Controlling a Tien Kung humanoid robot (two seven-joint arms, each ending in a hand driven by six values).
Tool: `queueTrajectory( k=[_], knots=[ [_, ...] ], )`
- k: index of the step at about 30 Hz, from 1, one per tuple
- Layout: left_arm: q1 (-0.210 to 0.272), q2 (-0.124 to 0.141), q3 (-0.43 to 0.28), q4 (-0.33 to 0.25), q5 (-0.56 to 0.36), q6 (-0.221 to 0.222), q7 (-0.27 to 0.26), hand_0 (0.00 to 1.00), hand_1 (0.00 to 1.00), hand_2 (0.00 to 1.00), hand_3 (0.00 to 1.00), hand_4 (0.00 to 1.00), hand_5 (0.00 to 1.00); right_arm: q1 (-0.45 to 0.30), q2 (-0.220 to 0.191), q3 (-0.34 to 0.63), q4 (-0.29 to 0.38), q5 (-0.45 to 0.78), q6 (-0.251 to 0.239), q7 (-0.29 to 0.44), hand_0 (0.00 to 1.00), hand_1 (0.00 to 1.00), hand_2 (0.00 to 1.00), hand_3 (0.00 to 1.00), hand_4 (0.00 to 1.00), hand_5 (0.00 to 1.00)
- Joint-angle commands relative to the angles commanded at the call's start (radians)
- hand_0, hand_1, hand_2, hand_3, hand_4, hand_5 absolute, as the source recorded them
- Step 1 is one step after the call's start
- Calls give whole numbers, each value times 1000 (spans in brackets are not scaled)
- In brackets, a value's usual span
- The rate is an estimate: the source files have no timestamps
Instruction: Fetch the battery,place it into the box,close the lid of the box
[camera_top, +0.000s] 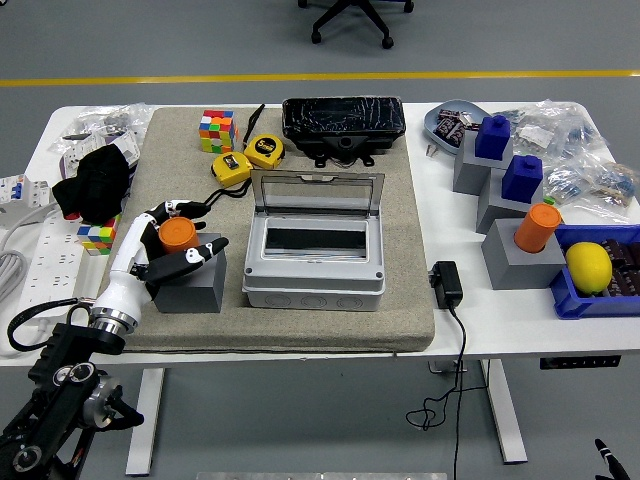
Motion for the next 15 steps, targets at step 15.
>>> queueTrajectory(
  k=[15],
  knots=[
    [0, 1, -8, -11, 67, 50, 22, 543, 593, 472, 459, 988, 2, 1, -1, 4, 0, 5, 0, 3, 877, 826, 785, 804, 998, 998]
  ],
)
